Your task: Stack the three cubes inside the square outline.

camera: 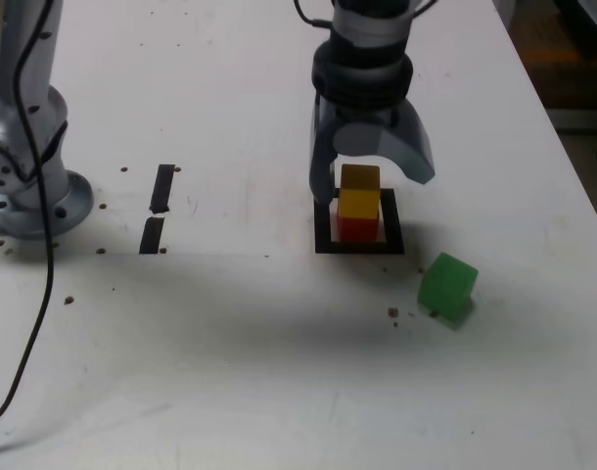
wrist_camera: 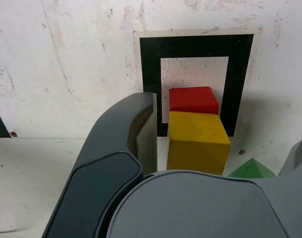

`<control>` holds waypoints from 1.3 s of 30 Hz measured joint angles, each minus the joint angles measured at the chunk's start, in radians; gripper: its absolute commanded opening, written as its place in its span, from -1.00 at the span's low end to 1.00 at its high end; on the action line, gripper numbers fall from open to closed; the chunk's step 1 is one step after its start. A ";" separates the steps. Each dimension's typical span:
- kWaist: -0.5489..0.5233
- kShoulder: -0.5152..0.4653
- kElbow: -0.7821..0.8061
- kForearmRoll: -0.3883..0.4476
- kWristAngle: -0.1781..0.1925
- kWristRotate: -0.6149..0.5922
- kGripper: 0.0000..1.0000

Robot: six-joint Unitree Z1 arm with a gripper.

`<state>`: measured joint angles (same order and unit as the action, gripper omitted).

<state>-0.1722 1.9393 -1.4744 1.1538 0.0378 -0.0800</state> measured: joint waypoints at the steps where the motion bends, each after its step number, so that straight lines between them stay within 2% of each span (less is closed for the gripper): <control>1: 0.000 -0.014 0.003 0.003 0.004 -0.003 0.99; 12: -0.033 -0.185 0.000 0.071 0.077 -0.040 0.99; 19: -0.101 -0.193 -0.070 0.098 0.096 0.007 0.99; 29: -0.222 -0.111 -0.180 0.111 0.122 0.098 0.99; 35: -0.283 -0.011 -0.282 0.141 0.162 0.166 0.99; 39: -0.288 0.060 -0.303 0.140 0.164 0.204 0.99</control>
<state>-0.4605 1.9993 -1.7773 1.2942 0.2015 0.1237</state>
